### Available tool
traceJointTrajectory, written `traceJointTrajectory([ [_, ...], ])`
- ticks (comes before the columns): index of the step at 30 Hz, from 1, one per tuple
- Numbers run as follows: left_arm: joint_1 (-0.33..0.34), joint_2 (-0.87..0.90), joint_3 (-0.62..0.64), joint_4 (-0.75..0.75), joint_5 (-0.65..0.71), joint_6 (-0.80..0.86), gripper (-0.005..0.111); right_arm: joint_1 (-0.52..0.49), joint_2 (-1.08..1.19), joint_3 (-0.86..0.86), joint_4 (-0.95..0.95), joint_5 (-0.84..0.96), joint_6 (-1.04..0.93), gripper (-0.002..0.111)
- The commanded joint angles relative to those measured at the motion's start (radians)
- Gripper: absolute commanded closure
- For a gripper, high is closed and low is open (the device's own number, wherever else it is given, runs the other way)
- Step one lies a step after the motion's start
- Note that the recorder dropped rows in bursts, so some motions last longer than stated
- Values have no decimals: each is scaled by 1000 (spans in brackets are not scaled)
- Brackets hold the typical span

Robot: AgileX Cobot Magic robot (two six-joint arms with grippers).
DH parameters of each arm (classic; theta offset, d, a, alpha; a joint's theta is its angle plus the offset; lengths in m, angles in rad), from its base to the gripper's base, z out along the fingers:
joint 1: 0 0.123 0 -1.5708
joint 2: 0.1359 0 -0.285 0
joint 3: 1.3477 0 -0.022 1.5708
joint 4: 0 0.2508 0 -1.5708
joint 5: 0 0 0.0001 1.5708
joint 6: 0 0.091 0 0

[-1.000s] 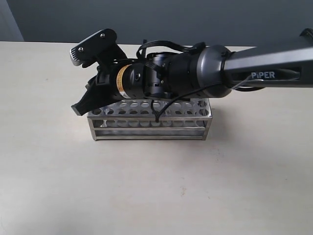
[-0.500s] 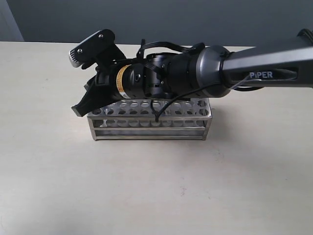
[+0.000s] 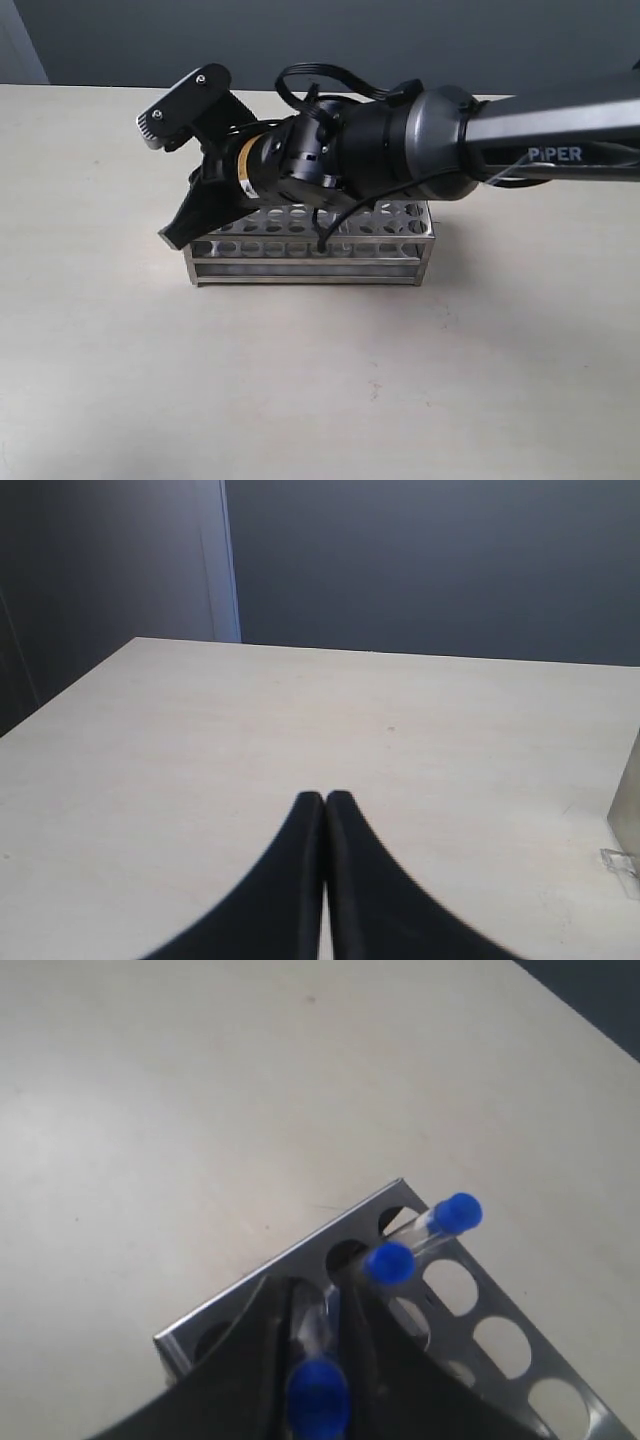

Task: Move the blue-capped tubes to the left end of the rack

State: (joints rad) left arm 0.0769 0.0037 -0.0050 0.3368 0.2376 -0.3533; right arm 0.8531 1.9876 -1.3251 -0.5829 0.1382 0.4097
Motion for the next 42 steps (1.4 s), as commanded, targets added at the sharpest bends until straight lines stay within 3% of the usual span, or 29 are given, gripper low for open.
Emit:
traceJointTrajectory([
  [1, -9, -4, 3, -4, 2, -3, 106, -4, -8, 3, 211, 71, -261, 109],
  [19, -9, -4, 3, -4, 2, -3, 106, -4, 10, -138, 258, 94, -325, 109],
  [32, -9, -4, 3, -4, 2, -3, 106, -4, 123, -275, 720, 249, -803, 109],
  [42, -9, -4, 3, -4, 2, -3, 106, -4, 132, -275, 748, 254, -828, 109],
])
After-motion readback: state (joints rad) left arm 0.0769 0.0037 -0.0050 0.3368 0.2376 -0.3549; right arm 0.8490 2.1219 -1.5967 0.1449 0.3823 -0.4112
